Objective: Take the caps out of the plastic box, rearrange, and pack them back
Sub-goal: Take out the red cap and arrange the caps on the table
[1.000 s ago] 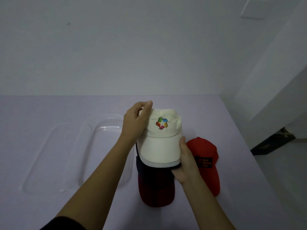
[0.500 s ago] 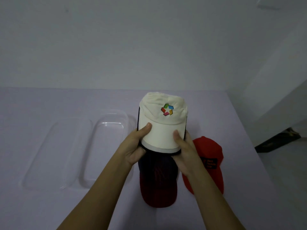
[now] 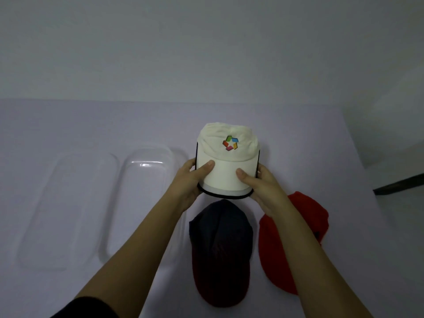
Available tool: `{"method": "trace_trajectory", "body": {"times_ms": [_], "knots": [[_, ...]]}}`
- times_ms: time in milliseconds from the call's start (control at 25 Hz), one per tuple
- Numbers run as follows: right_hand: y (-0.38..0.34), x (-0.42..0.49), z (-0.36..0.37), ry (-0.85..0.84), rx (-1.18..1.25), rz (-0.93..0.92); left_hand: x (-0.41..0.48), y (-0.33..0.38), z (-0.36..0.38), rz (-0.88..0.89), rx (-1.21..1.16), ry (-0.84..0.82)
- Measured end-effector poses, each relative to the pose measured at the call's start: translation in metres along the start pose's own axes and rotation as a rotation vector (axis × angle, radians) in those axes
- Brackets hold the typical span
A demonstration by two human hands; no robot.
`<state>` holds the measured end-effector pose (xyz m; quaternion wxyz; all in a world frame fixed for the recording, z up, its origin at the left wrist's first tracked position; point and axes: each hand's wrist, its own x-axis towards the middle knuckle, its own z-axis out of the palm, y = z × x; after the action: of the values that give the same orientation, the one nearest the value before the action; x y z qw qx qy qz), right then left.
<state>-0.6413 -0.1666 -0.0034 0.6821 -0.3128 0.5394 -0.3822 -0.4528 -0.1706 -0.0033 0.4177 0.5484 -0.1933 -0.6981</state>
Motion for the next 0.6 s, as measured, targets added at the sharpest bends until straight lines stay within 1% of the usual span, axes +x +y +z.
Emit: {"method": "trace_trajectory", "body": {"times_ms": [160, 240, 280, 360, 440, 560, 600], "knots": [[0.016, 0.037, -0.004, 0.029, -0.062, 0.073, 0.036, -0.014, -0.001, -0.088, 0.072, 0.020], [0.025, 0.051, -0.004, 0.059, -0.110, 0.101, 0.052, -0.021, -0.002, -0.119, 0.103, 0.083], [0.029, 0.055, -0.003, 0.072, -0.151, 0.113, 0.057, -0.024, -0.004, -0.133, 0.160, 0.120], [0.040, 0.063, -0.004, 0.112, -0.300, 0.151, 0.065, -0.030, -0.006, -0.165, 0.354, 0.180], [0.043, 0.063, -0.003, 0.159, -0.497, 0.179, 0.068, -0.033, -0.007, -0.155, 0.574, 0.224], [0.042, 0.058, -0.006, 0.233, -0.754, 0.155, 0.067, -0.033, -0.006, -0.044, 0.997, 0.287], [0.037, 0.056, -0.006, 0.253, -0.833, 0.128, 0.065, -0.028, -0.004, 0.018, 1.125, 0.306]]}}
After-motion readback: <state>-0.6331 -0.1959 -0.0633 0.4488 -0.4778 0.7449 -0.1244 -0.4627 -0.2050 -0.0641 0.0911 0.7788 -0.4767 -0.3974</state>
